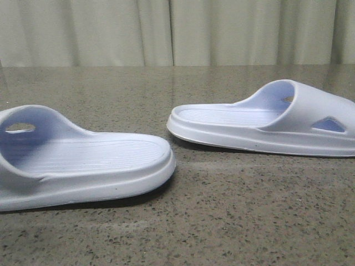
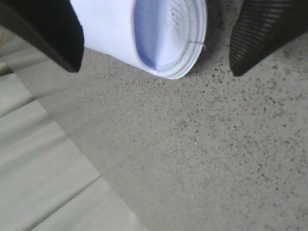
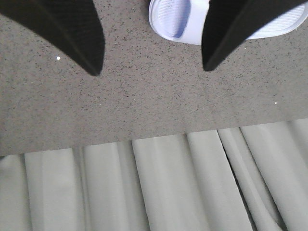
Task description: Insert blue slippers together front up
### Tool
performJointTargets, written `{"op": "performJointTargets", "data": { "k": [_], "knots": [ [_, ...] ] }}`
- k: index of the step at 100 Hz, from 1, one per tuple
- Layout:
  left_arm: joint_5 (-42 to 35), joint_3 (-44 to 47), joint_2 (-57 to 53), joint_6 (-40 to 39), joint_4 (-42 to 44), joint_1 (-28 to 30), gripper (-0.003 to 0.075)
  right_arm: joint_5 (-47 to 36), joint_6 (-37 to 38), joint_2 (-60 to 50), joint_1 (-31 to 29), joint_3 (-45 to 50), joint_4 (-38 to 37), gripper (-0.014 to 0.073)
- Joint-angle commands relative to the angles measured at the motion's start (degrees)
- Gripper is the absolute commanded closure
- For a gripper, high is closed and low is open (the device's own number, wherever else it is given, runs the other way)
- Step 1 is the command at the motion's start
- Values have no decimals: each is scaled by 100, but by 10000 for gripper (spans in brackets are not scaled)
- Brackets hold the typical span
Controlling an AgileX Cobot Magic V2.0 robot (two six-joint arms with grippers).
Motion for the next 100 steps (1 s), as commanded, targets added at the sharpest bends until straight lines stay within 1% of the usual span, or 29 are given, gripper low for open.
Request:
{"op": "performJointTargets", "data": {
  "k": [1,42,62,83,100],
  "knots": [
    [-362,-73,94,-108,-204,-28,171,-502,2,116,-41,-194,-19,213],
    [-214,199,94,-108,-1020,-28,171,-502,2,116,-41,-194,30,213],
    [-190,302,94,-108,-1213,-28,171,-502,2,116,-41,-194,30,213],
    [-190,302,94,-118,-1227,-28,174,-502,2,116,-41,-194,31,213],
    [-190,302,356,-118,-1276,-28,202,-502,2,116,-41,-194,31,213]
  ]
}}
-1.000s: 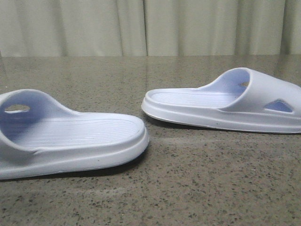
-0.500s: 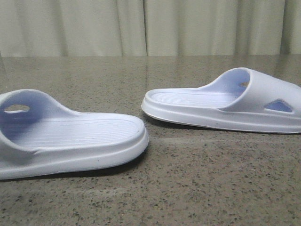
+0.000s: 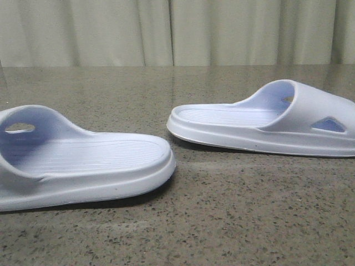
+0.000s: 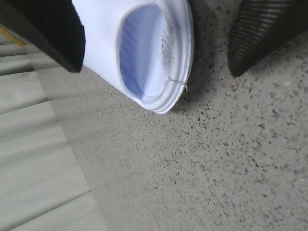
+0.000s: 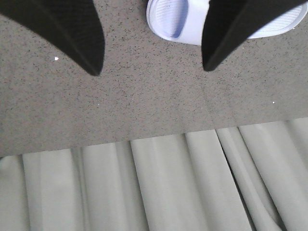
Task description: Insert blue slippers together front up
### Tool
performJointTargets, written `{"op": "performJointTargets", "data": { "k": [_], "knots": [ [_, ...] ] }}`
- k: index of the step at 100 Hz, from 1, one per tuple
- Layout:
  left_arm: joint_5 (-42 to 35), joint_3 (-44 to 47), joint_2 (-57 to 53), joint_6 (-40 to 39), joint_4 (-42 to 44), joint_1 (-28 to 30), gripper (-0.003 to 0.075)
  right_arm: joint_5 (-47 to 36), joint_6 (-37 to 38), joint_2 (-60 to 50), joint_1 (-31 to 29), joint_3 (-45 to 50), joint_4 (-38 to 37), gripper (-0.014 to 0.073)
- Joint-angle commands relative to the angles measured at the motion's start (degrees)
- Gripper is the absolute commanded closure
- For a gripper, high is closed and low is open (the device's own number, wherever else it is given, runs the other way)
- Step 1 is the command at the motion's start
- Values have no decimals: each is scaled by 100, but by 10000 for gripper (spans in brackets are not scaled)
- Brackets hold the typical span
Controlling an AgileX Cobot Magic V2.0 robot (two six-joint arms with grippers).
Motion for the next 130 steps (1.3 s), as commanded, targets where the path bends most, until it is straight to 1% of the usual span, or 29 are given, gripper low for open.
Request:
{"op": "performJointTargets", "data": {
  "k": [1,36,65,86,114,130],
  "knots": [
    [-220,-135,276,-60,-183,-28,202,-490,-8,116,-41,-194,-15,213],
    [-339,-146,1078,-2,-391,-28,202,-490,-8,116,-41,-194,-15,213],
    [-339,-146,1362,52,-571,-28,202,-490,-8,116,-41,-194,-15,213],
    [-339,-146,1508,734,-1180,-28,202,-490,-8,116,-41,-194,-5,213],
    [-120,-146,1741,798,-1310,-28,202,-490,-8,116,-41,-194,5,213],
    [82,-170,1776,1265,-1790,-28,202,-490,-8,116,-41,-194,38,213]
  ]
}}
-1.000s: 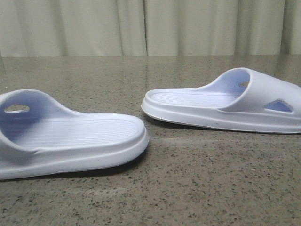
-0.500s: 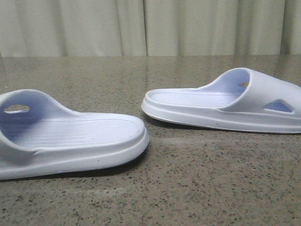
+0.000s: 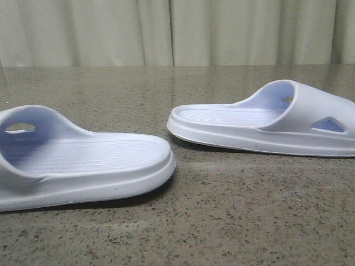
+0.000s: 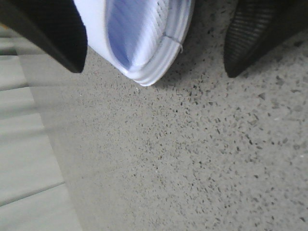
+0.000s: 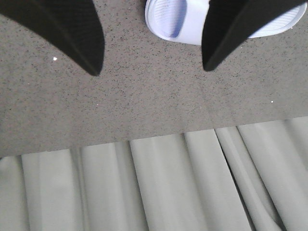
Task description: Insert blue slippers together front up
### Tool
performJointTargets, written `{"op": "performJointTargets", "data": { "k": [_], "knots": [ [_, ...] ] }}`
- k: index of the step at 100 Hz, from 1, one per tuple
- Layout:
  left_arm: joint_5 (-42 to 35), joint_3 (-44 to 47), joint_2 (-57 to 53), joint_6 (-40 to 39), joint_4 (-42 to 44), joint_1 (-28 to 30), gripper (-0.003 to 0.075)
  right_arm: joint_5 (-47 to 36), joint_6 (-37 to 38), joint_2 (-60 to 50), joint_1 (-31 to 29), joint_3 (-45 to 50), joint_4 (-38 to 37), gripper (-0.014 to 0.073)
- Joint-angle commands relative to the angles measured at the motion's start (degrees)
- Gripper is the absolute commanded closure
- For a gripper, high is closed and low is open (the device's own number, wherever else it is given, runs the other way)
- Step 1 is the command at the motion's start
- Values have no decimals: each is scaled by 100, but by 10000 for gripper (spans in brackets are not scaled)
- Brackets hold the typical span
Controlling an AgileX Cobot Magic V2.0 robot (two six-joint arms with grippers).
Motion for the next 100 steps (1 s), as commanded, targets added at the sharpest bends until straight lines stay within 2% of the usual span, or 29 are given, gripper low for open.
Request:
{"op": "performJointTargets", "data": {
  "k": [1,15,69,100],
  "knots": [
    [602,47,175,109,-514,-28,202,-490,-22,116,-41,-194,14,213],
    [719,47,278,520,-944,-28,204,-490,-22,116,-41,-194,117,213],
    [1305,47,509,772,-1544,-28,204,-383,-22,116,-41,-194,193,213],
    [936,47,509,772,-1544,-28,204,-319,-22,116,-41,-194,193,213]
  ]
}}
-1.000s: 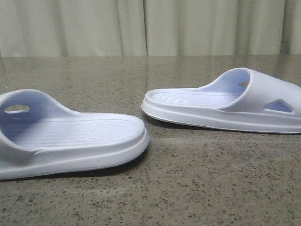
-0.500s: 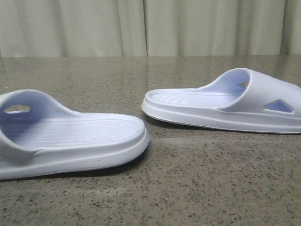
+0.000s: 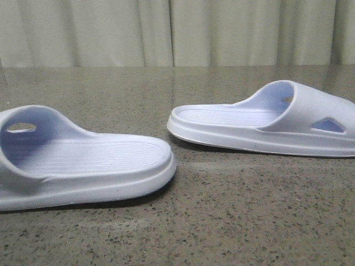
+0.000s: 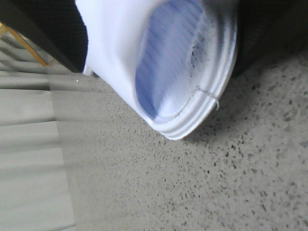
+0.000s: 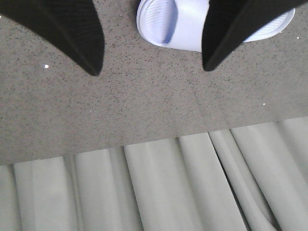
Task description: Insert blue slippers together front up
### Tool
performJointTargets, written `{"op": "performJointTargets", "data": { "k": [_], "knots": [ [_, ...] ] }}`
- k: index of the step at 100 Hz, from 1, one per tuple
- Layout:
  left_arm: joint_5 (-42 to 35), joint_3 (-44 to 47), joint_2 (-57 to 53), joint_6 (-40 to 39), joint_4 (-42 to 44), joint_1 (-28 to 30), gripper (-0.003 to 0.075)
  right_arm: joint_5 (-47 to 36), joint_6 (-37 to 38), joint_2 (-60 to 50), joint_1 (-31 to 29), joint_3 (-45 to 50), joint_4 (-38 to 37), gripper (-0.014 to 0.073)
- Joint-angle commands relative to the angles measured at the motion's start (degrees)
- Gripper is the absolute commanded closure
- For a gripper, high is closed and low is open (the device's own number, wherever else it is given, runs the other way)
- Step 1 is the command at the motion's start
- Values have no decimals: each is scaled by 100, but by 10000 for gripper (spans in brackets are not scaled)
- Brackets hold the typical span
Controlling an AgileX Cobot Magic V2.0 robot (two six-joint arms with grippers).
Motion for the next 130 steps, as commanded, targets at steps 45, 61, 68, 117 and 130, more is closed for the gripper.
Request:
{"op": "performJointTargets", "data": {
  "k": [45,61,68,117,130],
  "knots": [
    [-27,131,192,-197,43,-28,503,-402,-22,116,-41,-194,-46,213],
    [-27,131,192,-197,43,-28,637,-402,-22,116,-41,-194,-46,213],
    [-27,131,192,-197,43,-28,679,-402,-22,116,-41,-194,-46,213],
    [-13,122,-32,-76,-737,-28,704,-546,-22,116,-41,-194,-46,213],
    [0,122,-407,262,-1363,-28,704,-560,-22,116,-41,-194,-147,213]
  ]
}}
